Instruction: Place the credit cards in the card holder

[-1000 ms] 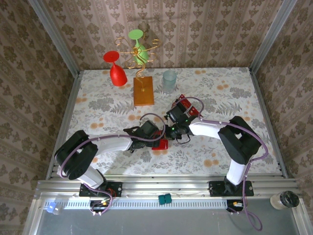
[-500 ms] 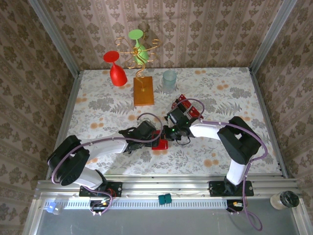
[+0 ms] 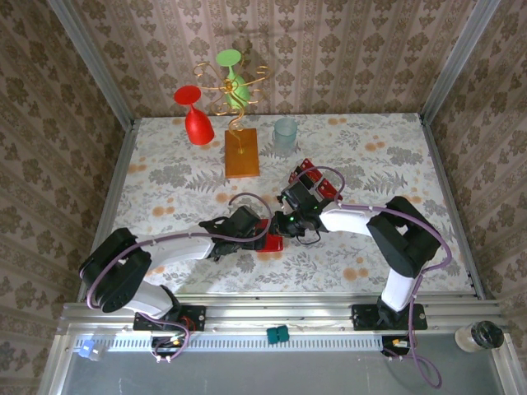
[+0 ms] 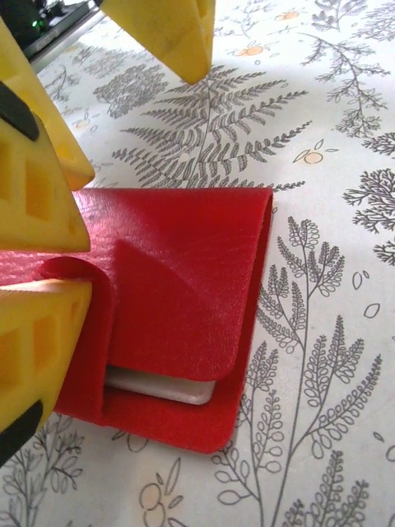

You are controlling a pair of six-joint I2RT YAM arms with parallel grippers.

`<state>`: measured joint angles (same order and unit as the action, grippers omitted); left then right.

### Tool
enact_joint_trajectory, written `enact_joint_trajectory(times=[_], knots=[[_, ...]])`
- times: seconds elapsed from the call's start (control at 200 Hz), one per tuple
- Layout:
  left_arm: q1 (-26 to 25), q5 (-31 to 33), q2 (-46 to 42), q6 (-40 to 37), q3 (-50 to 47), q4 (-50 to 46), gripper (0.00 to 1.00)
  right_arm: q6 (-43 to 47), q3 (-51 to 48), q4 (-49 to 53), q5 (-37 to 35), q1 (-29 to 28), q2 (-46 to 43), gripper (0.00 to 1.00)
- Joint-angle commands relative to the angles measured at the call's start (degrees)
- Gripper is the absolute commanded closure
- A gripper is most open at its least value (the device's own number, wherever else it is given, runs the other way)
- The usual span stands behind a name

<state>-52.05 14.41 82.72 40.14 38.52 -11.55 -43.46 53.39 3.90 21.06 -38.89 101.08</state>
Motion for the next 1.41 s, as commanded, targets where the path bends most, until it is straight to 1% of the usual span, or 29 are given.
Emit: enact_joint_trajectory(times=[0.0,0.215,0.435,0.54,0.565,0.66,0.68,0.69,0.815,0.845,0.915,0.935,0.97,0.98,0.99,1.145,1.275,1.4], knots=[[-0.1,1.0,-2.4,1.1,-0.9,-0.7,0.0,-0.4,-0.4,4.5,-1.5,-0.3,-1.6,0.73],[0.1,1.8,-4.1,1.4,-1.7,-0.4,0.0,0.7,3.0,7.4,0.5,-0.2,-4.1,0.61],[0.9,3.8,-8.8,0.6,-1.7,-2.7,0.0,1.6,4.6,10.6,-0.3,0.6,-9.1,0.37],[2.1,5.1,-12.7,-0.5,-1.4,-4.9,0.0,2.2,4.1,11.8,-0.9,2.0,-13.8,0.31],[2.6,5.1,-13.8,-0.9,-1.4,-5.4,0.0,2.3,3.9,12.3,-1.0,2.5,-15.1,0.28],[4.8,5.2,-17.8,-2.1,-1.5,-7.4,0.0,3.3,2.9,14.1,-1.4,4.6,-20.5,0.24],[5.1,5.2,-18.7,-2.4,-1.4,-7.7,0.0,3.6,2.6,14.4,-1.6,5.3,-20.9,0.21],[5.4,5.2,-19.1,-2.6,-1.4,-7.9,0.0,3.7,2.5,14.7,-1.6,5.6,-22.5,0.2],[7.5,5.6,-23.8,-4.2,-1.6,-9.4,0.0,6.5,0.8,18.1,-3.5,9.2,-29.5,0.17],[7.8,6.0,-24.8,-4.5,-1.7,-10.0,0.0,7.2,0.5,19.1,-4.7,10.0,-31.1,0.13],[8.3,7.3,-26.7,-5.1,-1.8,-11.2,0.0,9.3,-0.7,21.1,-7.7,11.4,-34.7,0.11],[8.6,7.6,-27.1,-5.3,-1.8,-11.5,0.0,9.7,-1.0,21.8,-8.9,11.7,-35.6,0.07],[9.2,8.1,-27.7,-5.6,-1.9,-12.1,0.0,10.6,-1.7,22.8,-11.2,12.4,-37.1,0.04],[9.4,8.4,-27.9,-5.7,-1.9,-12.3,0.0,10.8,-1.9,23.1,-12.0,12.5,-37.5,0.01],[9.5,8.6,-28.0,-5.8,-1.8,-12.5,0.0,11.1,-2.2,23.3,-12.8,12.7,-37.9,0.0],[12.2,12.9,-30.3,-7.6,-1.3,-15.0,0.0,13.0,-6.5,26.3,-24.9,15.9,-42.2,0.0],[13.4,20.1,-34.1,-14.9,-3.7,-9.7,0.0,14.3,-12.7,21.1,-38.2,17.0,-46.3,0.0],[17.7,21.6,-37.5,-23.1,-5.9,-3.3,0.0,14.8,-16.2,16.7,-47.1,19.7,-49.4,0.0]])
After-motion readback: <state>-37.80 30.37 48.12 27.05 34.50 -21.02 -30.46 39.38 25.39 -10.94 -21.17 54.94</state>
